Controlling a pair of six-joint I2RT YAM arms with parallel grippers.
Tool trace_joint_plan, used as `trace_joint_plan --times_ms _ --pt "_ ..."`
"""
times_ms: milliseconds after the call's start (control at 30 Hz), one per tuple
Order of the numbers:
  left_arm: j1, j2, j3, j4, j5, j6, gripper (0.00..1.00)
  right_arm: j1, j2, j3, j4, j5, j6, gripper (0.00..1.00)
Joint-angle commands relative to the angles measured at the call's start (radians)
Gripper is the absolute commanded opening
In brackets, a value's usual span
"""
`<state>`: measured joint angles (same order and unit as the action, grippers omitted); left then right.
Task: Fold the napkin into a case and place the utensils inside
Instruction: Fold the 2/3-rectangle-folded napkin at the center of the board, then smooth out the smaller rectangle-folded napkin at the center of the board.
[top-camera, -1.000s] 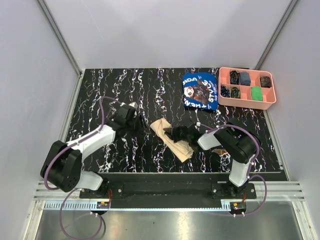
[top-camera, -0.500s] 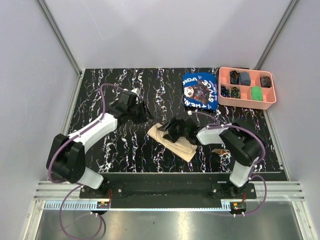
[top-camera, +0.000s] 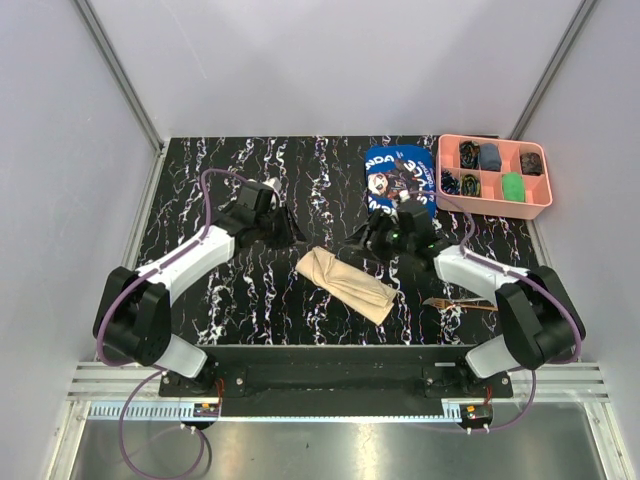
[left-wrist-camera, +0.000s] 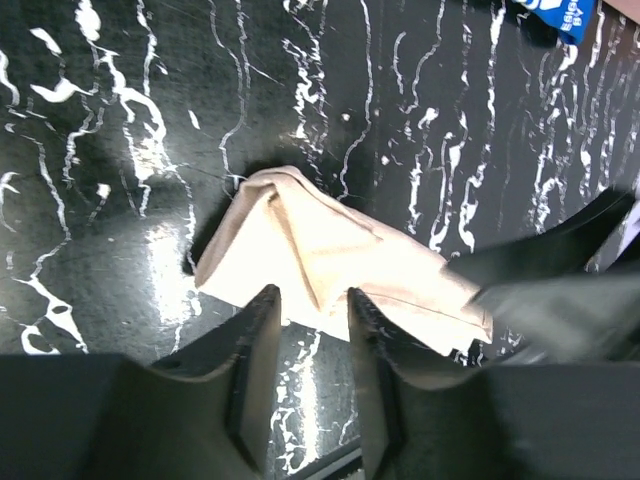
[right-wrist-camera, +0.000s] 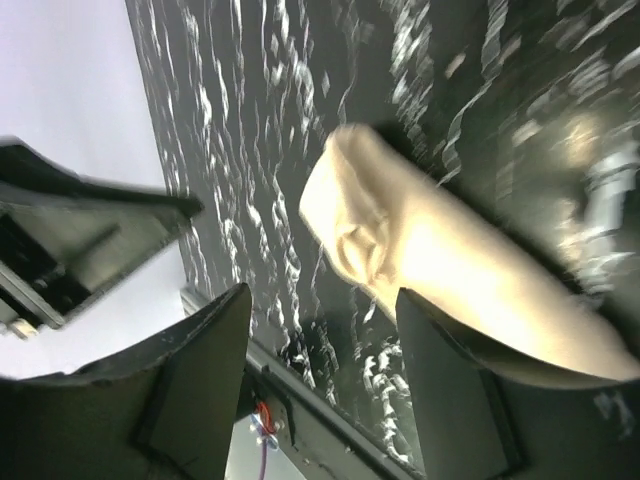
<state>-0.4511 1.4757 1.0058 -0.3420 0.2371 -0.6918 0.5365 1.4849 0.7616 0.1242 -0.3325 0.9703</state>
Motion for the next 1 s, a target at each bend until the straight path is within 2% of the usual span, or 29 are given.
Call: trace_joint_plan --times_ms 0,100,133,200,233,333,467,567,700,767,833,867,900,933,967 --pt "-0.040 -0.015 -0.030 0.058 0.054 -0.018 0.29 -0.096 -0.018 -0.015 -0.073 -0.171 -0.137 0.58" --pt "-0.128 -0.011 -0.078 0.090 0.054 -0.057 0.21 -0.099 -0.029 -0.036 -0.093 -0.198 -0.157 0.50" --pt "-0.155 -0.002 -0.088 0.096 0.050 -0.069 0.16 -0.098 -0.029 -0.045 -0.095 -0.203 -0.160 0.42" --pt "-0.224 0.043 -0.123 0.159 0.054 -0.127 0.11 -0.102 -0.023 -0.068 -0.093 -0.226 -0.166 0.32" --pt "-0.239 0.061 -0.137 0.181 0.056 -0.150 0.08 -0.099 -0.015 -0.077 -0.090 -0.230 -0.162 0.24" --pt "-0.282 0.118 -0.167 0.253 0.051 -0.209 0.06 -0.099 -0.011 -0.152 -0.017 -0.247 -0.133 0.20" --pt "-0.291 0.163 -0.162 0.258 0.018 -0.212 0.06 -0.099 0.024 -0.306 0.184 -0.303 -0.075 0.15" --pt "-0.290 0.147 -0.157 0.242 -0.004 -0.203 0.06 -0.098 0.037 -0.363 0.247 -0.303 -0.071 0.13" --pt "-0.281 0.083 -0.147 0.151 -0.064 -0.167 0.08 -0.098 -0.027 -0.312 0.122 -0.272 -0.146 0.13" --pt "-0.262 0.032 -0.138 0.106 -0.116 -0.138 0.11 -0.098 -0.098 -0.231 -0.035 -0.223 -0.229 0.15" --pt "-0.236 -0.011 -0.127 0.037 -0.160 -0.115 0.22 -0.098 -0.142 -0.181 -0.118 -0.194 -0.293 0.22" --pt "-0.229 -0.021 -0.112 0.017 -0.195 -0.091 0.27 -0.098 -0.146 -0.133 -0.120 -0.189 -0.312 0.27" --pt "-0.219 -0.028 -0.104 -0.023 -0.217 -0.080 0.30 -0.098 -0.144 -0.108 -0.148 -0.191 -0.327 0.38" --pt "-0.210 -0.034 -0.093 -0.040 -0.234 -0.071 0.39 -0.099 -0.114 -0.082 -0.155 -0.195 -0.356 0.43" --pt "-0.205 -0.031 -0.070 -0.054 -0.264 -0.052 0.40 -0.098 -0.088 -0.021 -0.162 -0.197 -0.369 0.46"
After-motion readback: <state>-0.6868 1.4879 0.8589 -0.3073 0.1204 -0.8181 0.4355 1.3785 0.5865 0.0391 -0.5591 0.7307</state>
